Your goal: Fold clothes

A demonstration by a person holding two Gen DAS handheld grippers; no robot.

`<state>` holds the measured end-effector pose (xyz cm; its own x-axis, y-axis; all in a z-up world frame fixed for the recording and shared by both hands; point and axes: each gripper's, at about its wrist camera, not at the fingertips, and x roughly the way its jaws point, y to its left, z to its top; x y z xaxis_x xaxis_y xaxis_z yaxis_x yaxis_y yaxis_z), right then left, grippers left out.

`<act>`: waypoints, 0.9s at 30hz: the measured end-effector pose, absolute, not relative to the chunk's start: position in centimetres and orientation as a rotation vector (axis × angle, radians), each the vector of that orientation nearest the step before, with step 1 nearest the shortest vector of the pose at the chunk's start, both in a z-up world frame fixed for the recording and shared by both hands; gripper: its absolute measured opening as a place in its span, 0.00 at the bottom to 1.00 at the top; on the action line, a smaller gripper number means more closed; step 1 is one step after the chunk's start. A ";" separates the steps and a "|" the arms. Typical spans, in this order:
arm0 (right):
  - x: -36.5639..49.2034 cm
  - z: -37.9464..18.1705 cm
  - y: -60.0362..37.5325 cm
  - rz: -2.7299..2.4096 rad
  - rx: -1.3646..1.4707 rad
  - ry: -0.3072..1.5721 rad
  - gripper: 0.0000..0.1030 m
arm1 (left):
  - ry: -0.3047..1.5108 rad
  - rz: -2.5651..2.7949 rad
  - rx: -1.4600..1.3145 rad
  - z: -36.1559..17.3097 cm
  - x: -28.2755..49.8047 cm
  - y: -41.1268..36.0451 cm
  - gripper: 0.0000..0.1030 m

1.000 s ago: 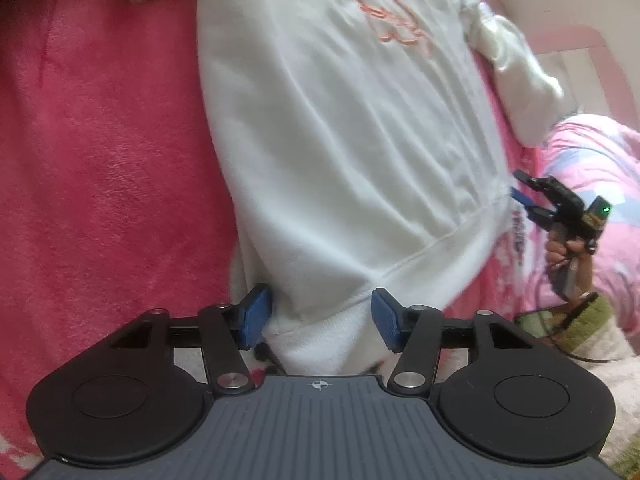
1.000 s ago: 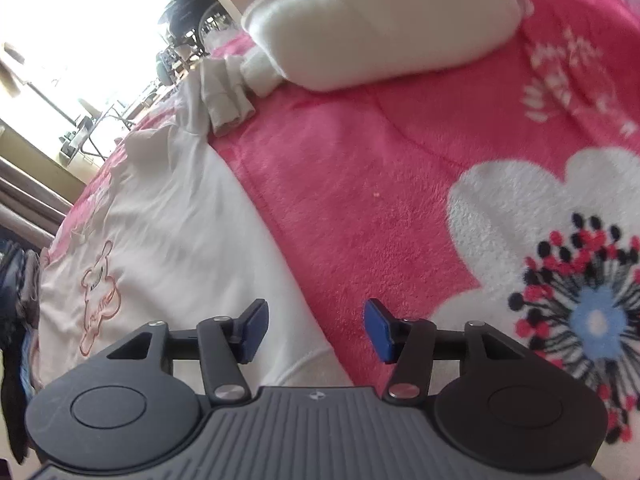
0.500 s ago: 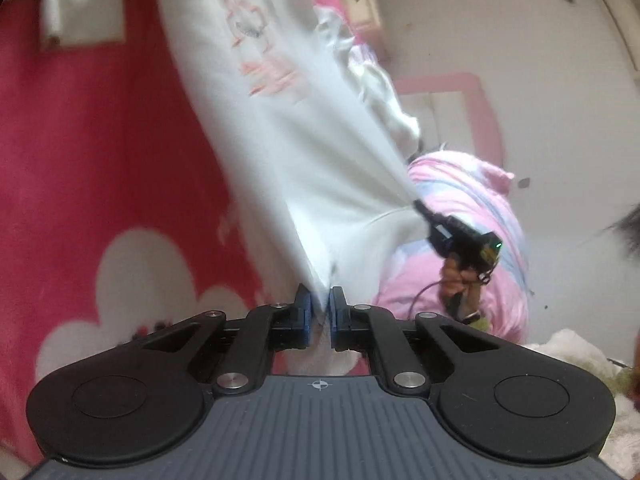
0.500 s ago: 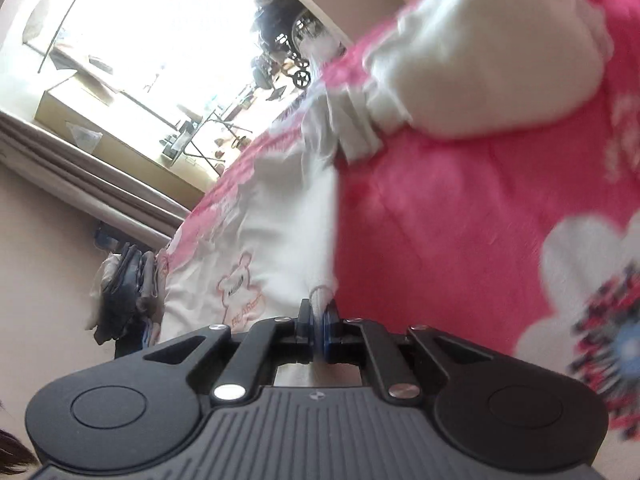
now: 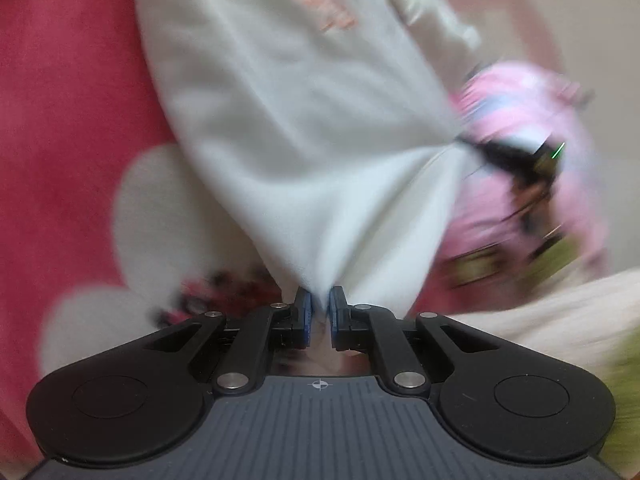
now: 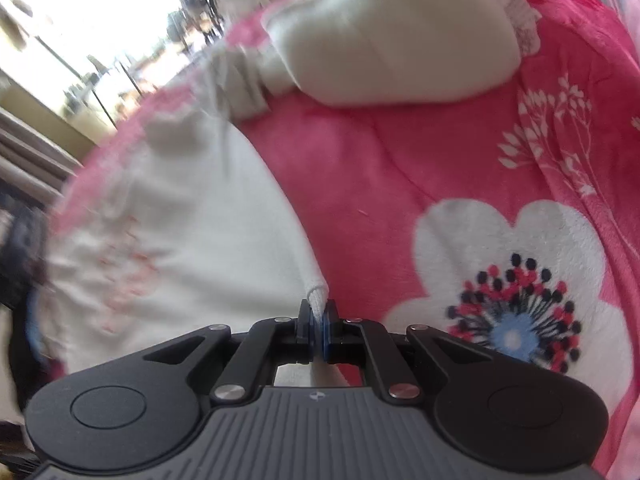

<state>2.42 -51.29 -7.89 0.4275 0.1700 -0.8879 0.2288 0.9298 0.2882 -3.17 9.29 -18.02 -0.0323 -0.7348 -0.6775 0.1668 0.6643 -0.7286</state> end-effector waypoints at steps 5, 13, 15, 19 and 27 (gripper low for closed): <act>1.5 -12.2 -51.7 -0.203 0.344 1.119 0.23 | 1.476 -0.710 -0.496 -19.0 -3.2 10.0 0.05; -3.1 -4.9 -44.9 -0.006 0.104 0.879 0.34 | 1.445 -0.718 -0.463 -18.2 -3.3 10.3 0.24; -2.9 -4.6 -42.2 0.112 0.092 0.898 0.34 | 1.440 -0.727 -0.450 -18.4 -3.5 9.8 0.26; -1.6 -4.8 -35.9 0.348 0.068 0.940 0.34 | 1.424 -0.719 -0.428 -18.1 -3.1 8.9 0.27; 5.2 -2.0 -21.6 0.651 -0.033 0.977 0.37 | 1.322 -0.738 -0.384 -16.5 -2.5 7.4 0.36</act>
